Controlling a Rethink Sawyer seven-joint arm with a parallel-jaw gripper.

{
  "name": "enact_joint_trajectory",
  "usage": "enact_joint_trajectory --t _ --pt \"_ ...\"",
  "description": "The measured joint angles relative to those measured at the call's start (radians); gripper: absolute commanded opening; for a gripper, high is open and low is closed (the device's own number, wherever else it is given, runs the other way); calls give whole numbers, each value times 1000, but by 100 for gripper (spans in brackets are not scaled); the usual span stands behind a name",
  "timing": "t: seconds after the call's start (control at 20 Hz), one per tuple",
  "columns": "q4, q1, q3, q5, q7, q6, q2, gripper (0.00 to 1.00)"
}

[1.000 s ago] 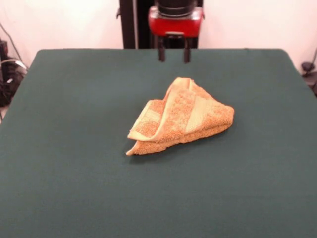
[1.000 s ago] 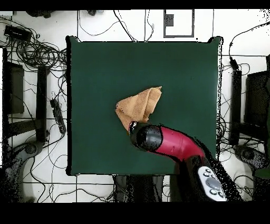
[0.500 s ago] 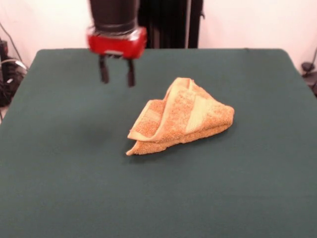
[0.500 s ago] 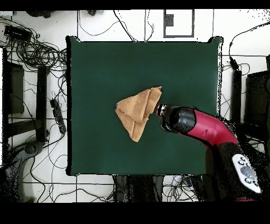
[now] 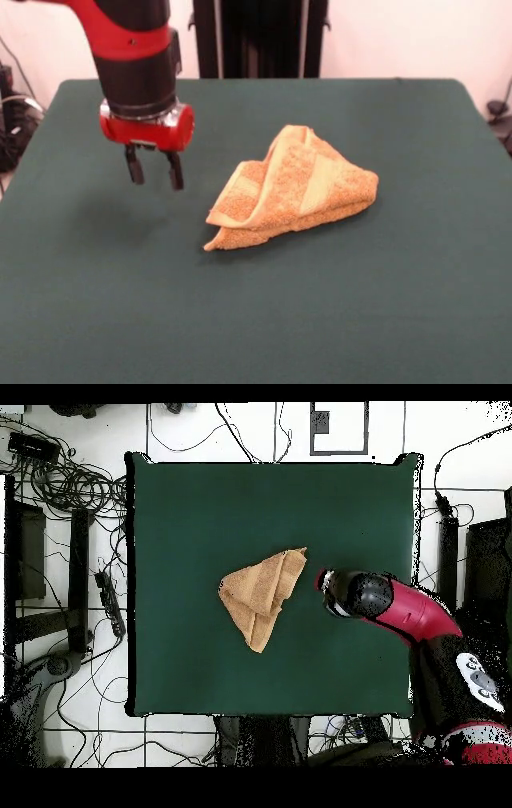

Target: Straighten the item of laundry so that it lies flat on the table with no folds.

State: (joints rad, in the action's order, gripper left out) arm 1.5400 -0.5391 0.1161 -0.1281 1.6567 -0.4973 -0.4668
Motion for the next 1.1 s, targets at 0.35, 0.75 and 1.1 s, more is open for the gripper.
enact_joint_trajectory --t 0.35,0.75,1.1 --pt "-8 21 11 0 0 -49 12 100" --pt "-12 27 74 -1 0 -112 -42 100" --pt "-31 49 86 -2 0 -165 -70 100"
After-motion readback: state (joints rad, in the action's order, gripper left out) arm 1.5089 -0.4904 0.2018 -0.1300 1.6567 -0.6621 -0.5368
